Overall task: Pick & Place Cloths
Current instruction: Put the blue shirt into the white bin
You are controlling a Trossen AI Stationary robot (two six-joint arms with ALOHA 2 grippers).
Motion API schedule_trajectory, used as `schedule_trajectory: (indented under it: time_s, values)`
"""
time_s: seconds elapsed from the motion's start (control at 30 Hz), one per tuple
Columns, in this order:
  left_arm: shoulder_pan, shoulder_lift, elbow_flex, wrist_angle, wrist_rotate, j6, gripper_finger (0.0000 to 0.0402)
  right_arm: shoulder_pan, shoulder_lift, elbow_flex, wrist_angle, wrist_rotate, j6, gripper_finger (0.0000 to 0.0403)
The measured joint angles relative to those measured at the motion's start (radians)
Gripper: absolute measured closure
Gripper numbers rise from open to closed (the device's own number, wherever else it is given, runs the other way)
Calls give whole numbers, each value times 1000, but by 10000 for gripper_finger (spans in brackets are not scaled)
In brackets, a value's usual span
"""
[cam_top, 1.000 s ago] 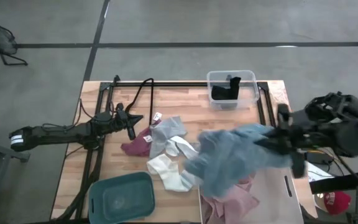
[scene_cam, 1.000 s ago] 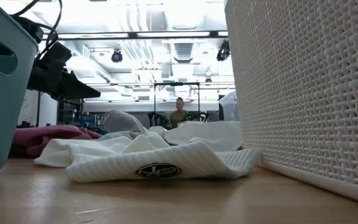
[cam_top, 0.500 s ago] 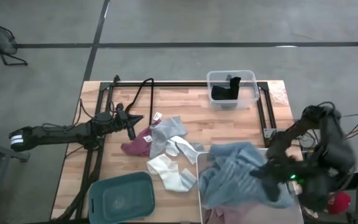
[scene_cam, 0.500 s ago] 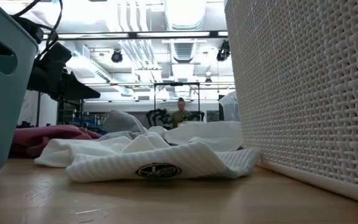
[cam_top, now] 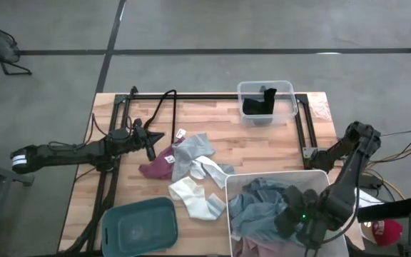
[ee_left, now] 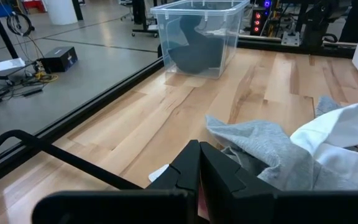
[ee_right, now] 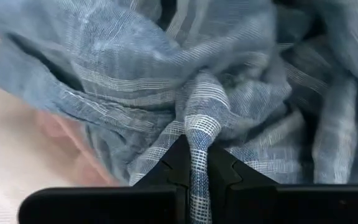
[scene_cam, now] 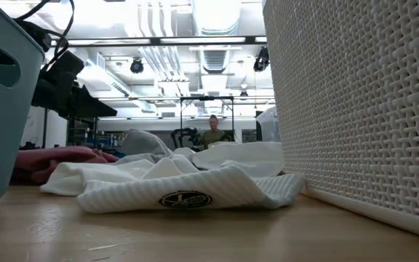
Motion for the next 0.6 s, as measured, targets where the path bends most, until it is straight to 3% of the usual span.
schedule_trajectory:
  time_s: [0.2,0.37,0.6]
  values:
    - [0,0,0,0,0,0,388,-26,3,-98,30,-17,21,386]
    - [0,0,0,-5,0,0,388,-69,-16,-108,15,-30,-36,345]
    - [0,0,0,-5,0,0,388,-120,-18,-95,10,289,-282,266]
